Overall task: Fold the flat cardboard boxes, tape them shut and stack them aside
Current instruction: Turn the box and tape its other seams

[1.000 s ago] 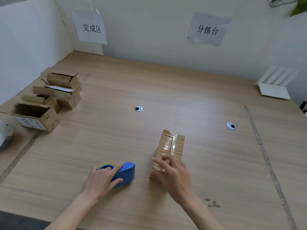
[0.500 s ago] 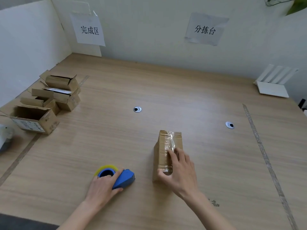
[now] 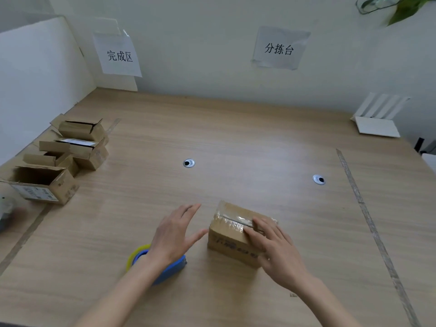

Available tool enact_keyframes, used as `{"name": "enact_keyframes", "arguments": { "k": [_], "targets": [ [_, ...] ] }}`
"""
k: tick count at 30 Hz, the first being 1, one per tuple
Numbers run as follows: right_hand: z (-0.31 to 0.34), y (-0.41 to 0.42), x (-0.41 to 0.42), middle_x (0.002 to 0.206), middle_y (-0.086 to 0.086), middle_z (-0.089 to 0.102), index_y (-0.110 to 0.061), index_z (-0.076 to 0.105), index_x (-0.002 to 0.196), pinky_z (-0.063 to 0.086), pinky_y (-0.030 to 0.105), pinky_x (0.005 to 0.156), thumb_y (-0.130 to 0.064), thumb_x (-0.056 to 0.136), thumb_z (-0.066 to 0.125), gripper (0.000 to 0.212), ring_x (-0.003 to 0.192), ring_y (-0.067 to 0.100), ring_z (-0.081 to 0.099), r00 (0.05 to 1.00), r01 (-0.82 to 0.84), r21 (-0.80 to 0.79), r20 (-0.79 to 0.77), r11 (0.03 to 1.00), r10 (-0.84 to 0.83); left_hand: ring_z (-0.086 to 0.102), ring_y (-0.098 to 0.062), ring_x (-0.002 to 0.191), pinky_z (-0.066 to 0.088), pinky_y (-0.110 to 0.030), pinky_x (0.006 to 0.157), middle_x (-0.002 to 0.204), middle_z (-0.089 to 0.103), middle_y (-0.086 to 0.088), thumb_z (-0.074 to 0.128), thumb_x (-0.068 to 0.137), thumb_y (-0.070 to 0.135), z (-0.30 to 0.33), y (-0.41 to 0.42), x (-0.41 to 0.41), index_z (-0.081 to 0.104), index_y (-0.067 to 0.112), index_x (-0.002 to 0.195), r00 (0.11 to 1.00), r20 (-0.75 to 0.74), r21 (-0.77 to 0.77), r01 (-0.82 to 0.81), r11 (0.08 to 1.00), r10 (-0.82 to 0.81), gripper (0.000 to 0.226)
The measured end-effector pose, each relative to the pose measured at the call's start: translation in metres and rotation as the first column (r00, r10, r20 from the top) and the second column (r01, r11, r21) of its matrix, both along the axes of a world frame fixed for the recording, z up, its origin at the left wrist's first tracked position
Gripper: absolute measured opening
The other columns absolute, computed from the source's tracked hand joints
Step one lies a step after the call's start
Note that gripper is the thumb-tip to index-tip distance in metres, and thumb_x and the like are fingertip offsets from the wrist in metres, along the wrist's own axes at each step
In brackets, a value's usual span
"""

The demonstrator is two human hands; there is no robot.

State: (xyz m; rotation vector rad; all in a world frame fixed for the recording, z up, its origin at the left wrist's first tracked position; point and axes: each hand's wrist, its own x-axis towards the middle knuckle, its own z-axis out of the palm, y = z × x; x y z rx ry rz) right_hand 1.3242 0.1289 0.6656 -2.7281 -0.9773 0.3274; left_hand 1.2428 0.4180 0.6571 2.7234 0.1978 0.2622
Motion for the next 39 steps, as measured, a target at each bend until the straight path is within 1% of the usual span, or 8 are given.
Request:
{"name": "enact_keyframes", "arguments": {
  "k": [6, 10, 15, 18, 21, 24, 28, 39],
  "targets": [
    [-0.008, -0.026, 0.016, 0.162, -0.012, 0.033, -0.051, 0.057, 0.132, 0.033, 0.032, 0.108, 0.013, 0.064, 0.058, 0.094, 0.145, 0.017, 0.034, 0.986, 0.087, 0.118, 0.132, 0.989, -0.102, 0.018, 0.003, 0.147, 0.028, -0.029, 0.117, 0.162, 0.016, 0.027, 0.058, 0.083, 0.075, -0.006, -0.042, 0.035, 0.019, 0.052, 0.154, 0.967, -0.15, -0.254, 0.164, 0.953, -0.206, 0.085],
    [-0.01, -0.029, 0.018, 0.14, -0.004, 0.055, -0.042, 0.069, 0.119, 0.05, 0.038, 0.089, 0.012, 0.06, 0.068, 0.08, 0.12, 0.025, 0.058, 0.968, 0.163, 0.203, 0.158, 0.966, -0.197, 0.024, 0.005, 0.146, 0.03, -0.03, 0.118, 0.16, 0.025, 0.026, 0.067, 0.081, 0.067, -0.019, -0.058, 0.045, 0.031, 0.047, 0.153, 0.935, -0.209, -0.337, 0.206, 0.919, -0.287, 0.082],
    [-0.021, -0.026, -0.001, 0.144, -0.018, 0.038, -0.042, 0.062, 0.131, 0.041, 0.031, 0.11, -0.025, 0.094, 0.06, 0.04, 0.131, 0.009, 0.039, 0.956, 0.286, 0.395, -0.06, 0.873, -0.286, 0.048, 0.007, 0.126, 0.044, -0.029, 0.104, 0.138, 0.052, 0.028, 0.065, 0.078, 0.069, -0.03, -0.068, 0.04, 0.038, 0.044, 0.15, 0.944, -0.17, -0.454, 0.178, 0.873, -0.281, 0.081],
    [-0.028, -0.019, -0.005, 0.162, -0.02, 0.016, -0.035, 0.049, 0.147, 0.019, 0.026, 0.125, -0.043, 0.101, 0.057, 0.047, 0.152, -0.002, 0.009, 0.948, 0.3, 0.447, -0.238, 0.843, -0.211, 0.05, 0.008, 0.121, 0.047, -0.025, 0.099, 0.135, 0.051, 0.027, 0.066, 0.076, 0.071, -0.034, -0.072, 0.034, 0.032, 0.046, 0.152, 0.964, -0.137, -0.462, 0.142, 0.876, -0.228, 0.088],
    [-0.03, -0.01, 0.002, 0.169, -0.014, 0.006, -0.032, 0.041, 0.153, 0.01, 0.033, 0.128, -0.038, 0.105, 0.05, 0.049, 0.156, 0.005, -0.007, 0.973, 0.214, 0.372, -0.166, 0.903, -0.162, 0.055, 0.006, 0.095, 0.05, -0.021, 0.082, 0.116, 0.05, 0.026, 0.057, 0.073, 0.083, -0.034, -0.078, 0.026, 0.028, 0.056, 0.149, 0.973, -0.143, -0.361, 0.118, 0.925, -0.18, 0.086],
    [-0.025, -0.001, 0.008, 0.168, -0.009, 0.017, -0.038, 0.048, 0.149, 0.022, 0.033, 0.123, -0.035, 0.106, 0.048, 0.043, 0.156, 0.014, 0.014, 0.975, 0.222, 0.326, -0.066, 0.919, -0.212, 0.057, 0.002, 0.081, 0.044, -0.012, 0.07, 0.106, 0.047, 0.025, 0.055, 0.074, 0.086, -0.035, -0.081, 0.015, 0.032, 0.057, 0.147, 0.983, -0.123, -0.35, 0.084, 0.933, -0.134, 0.082],
    [-0.025, 0.006, 0.011, 0.156, -0.015, 0.03, -0.041, 0.054, 0.14, 0.047, 0.029, 0.099, -0.027, 0.106, 0.049, 0.037, 0.139, 0.01, 0.043, 0.967, 0.245, 0.368, -0.161, 0.897, -0.198, 0.06, 0.0, 0.083, 0.045, -0.01, 0.071, 0.103, 0.053, 0.025, 0.06, 0.074, 0.08, -0.037, -0.082, 0.006, 0.044, 0.045, 0.147, 0.992, -0.085, -0.401, 0.056, 0.914, -0.098, 0.084],
    [-0.018, 0.006, 0.015, 0.164, -0.021, 0.027, -0.037, 0.054, 0.142, 0.039, 0.029, 0.114, -0.025, 0.109, 0.045, 0.037, 0.148, 0.003, 0.033, 0.97, 0.185, 0.395, -0.223, 0.9, -0.102, 0.059, 0.005, 0.087, 0.056, -0.022, 0.074, 0.111, 0.055, 0.026, 0.05, 0.078, 0.084, -0.03, -0.069, -0.014, 0.036, 0.048, 0.149, 0.993, -0.091, -0.277, 0.041, 0.96, -0.068, 0.081]
  ]
}}
